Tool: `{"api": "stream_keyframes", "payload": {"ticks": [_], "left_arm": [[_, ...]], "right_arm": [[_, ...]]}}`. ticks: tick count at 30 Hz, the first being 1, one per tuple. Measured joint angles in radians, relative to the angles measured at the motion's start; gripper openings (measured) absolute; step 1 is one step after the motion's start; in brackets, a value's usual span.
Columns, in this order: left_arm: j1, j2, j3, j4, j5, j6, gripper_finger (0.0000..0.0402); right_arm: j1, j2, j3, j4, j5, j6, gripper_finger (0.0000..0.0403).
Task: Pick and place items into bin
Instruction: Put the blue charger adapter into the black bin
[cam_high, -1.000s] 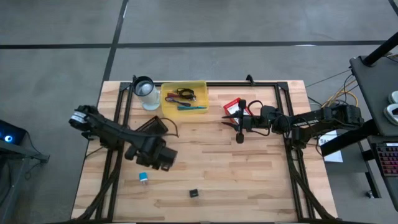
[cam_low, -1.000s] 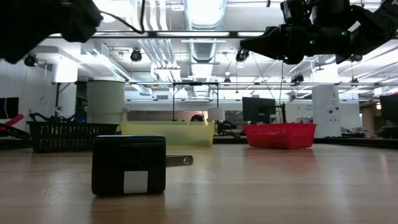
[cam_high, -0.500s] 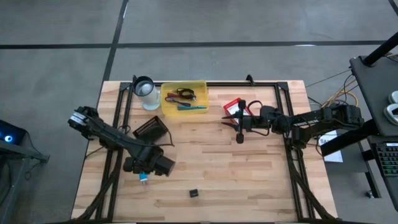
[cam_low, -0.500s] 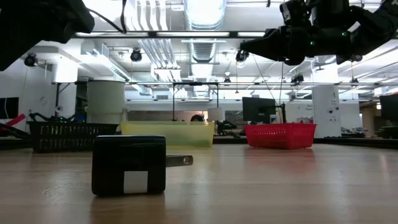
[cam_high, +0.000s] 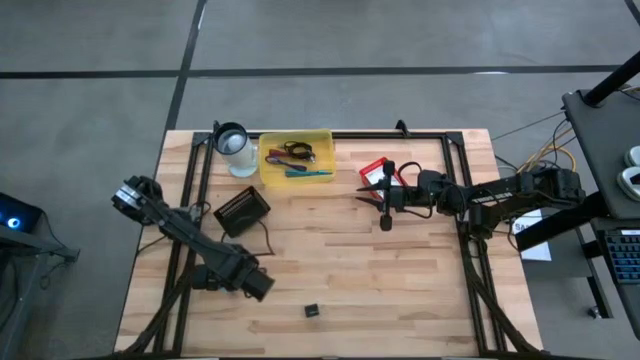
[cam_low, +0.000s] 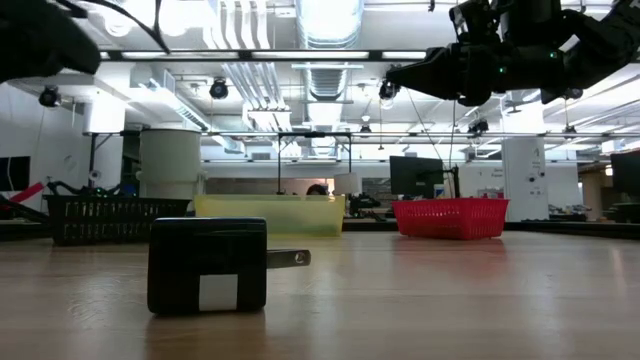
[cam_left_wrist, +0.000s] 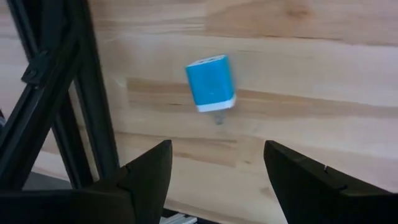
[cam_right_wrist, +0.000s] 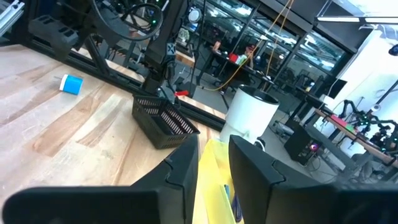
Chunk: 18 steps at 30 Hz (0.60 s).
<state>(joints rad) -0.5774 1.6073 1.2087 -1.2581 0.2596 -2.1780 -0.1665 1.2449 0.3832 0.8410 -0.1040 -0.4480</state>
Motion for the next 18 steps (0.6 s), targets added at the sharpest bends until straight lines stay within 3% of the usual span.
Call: {"api": "stream_keyframes", "payload": {"ticks": [9, 18], "left_arm": [[-0.040, 0.000, -0.122, 0.166, -0.005, -0.091, 0.0237], [-0.040, -0.025, -0.216, 0.187, -0.014, -0.095, 0.0237]], "right_arm": [[0.000, 0.000, 0.000, -0.008, 0.000, 0.002, 0.0068], [0.000, 0.000, 0.000, -0.008, 0.000, 0.000, 0.0068]]}}
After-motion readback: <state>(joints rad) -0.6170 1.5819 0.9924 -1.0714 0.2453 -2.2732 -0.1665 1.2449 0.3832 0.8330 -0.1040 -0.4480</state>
